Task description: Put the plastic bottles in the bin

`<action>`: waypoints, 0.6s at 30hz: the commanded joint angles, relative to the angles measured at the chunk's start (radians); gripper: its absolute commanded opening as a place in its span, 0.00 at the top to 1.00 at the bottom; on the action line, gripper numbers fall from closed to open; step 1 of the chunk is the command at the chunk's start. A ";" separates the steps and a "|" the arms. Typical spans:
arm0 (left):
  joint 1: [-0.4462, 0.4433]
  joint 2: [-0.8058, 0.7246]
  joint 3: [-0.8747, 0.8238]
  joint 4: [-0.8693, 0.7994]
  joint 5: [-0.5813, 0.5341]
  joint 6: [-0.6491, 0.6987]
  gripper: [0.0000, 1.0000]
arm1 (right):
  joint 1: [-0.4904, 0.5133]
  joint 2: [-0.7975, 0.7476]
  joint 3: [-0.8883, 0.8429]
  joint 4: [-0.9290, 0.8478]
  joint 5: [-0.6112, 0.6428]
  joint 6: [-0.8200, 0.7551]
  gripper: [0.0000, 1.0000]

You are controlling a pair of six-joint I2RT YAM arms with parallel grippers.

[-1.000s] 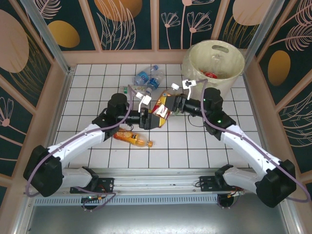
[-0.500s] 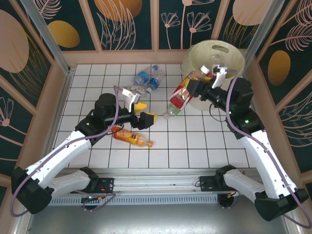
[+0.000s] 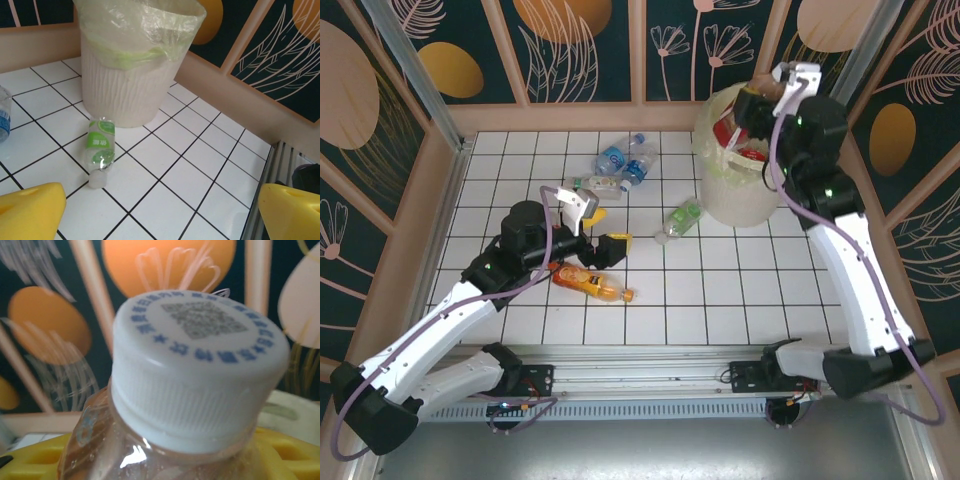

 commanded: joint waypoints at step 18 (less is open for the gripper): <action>-0.001 0.023 -0.018 0.009 -0.048 0.017 0.01 | -0.238 0.574 0.560 -0.496 -0.088 0.030 0.41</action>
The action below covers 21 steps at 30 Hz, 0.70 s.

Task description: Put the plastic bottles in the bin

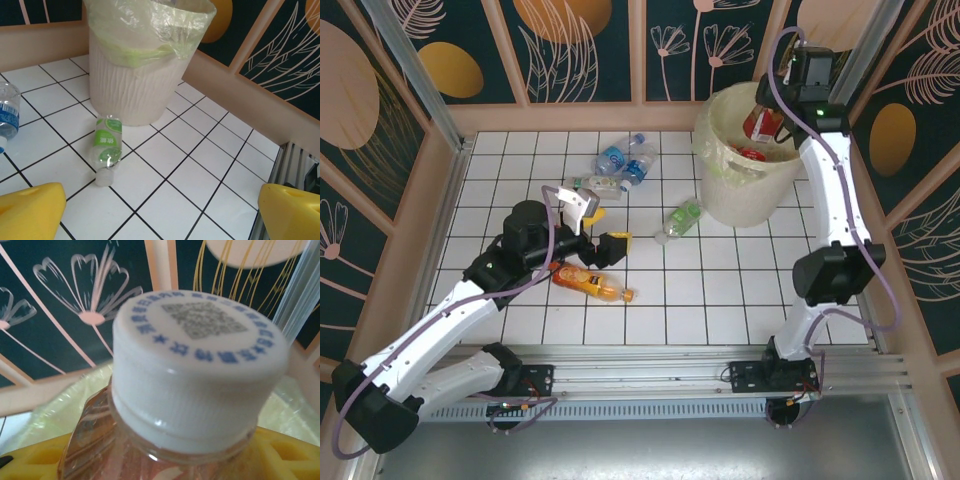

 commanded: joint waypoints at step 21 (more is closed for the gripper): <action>-0.001 0.164 -0.016 0.067 -0.073 -0.076 0.01 | -0.090 0.086 0.060 -0.170 -0.289 0.088 0.15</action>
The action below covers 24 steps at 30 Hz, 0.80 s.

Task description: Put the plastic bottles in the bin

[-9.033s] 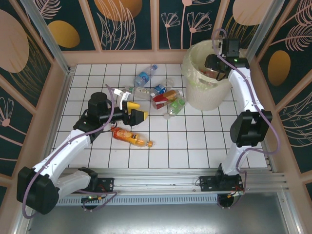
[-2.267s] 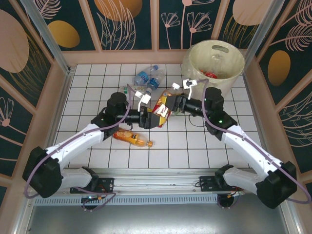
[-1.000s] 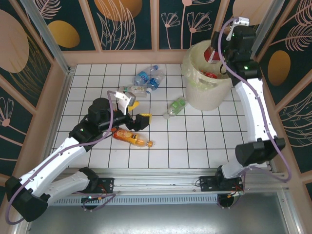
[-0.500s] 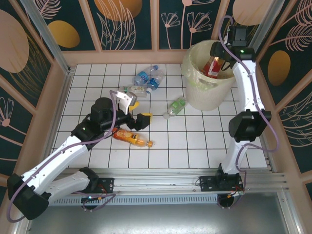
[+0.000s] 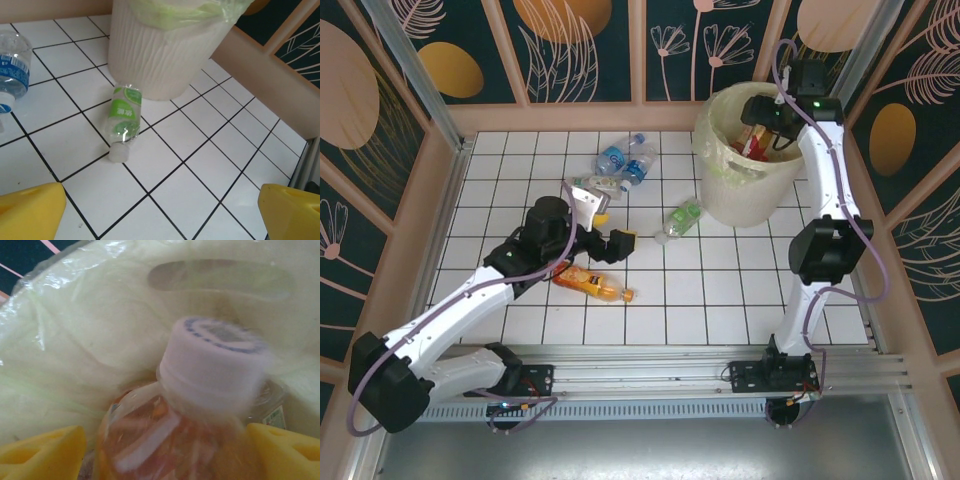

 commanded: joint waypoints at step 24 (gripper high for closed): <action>-0.039 0.669 0.302 0.178 -0.122 0.066 0.07 | 0.007 -0.883 -0.837 0.387 -0.262 0.110 0.12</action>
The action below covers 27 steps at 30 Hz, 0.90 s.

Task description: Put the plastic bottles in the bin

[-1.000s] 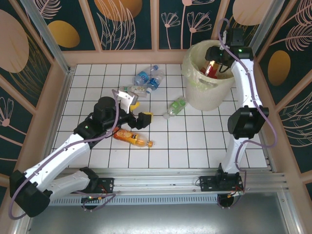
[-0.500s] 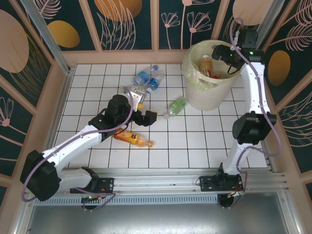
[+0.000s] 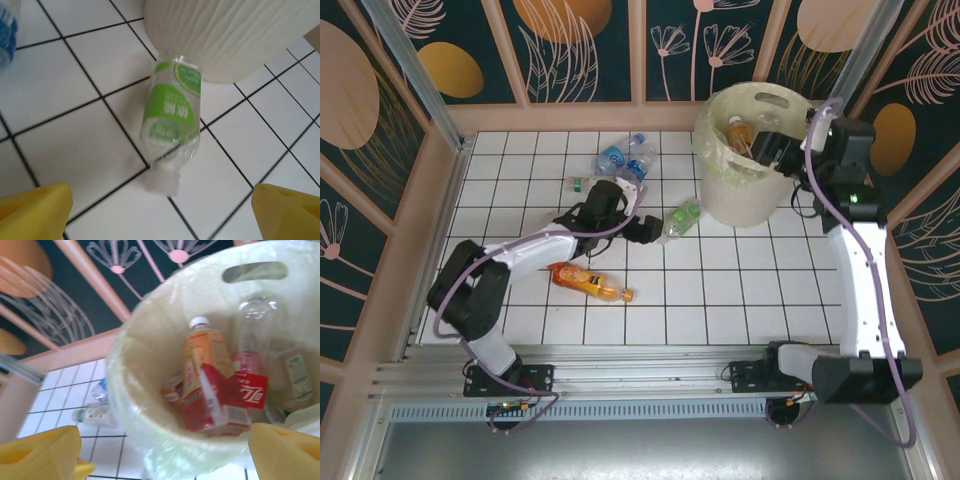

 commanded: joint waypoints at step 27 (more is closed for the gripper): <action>-0.097 0.534 0.558 -0.350 -0.088 0.201 0.23 | 0.013 -0.264 -0.166 0.042 -0.207 0.054 0.01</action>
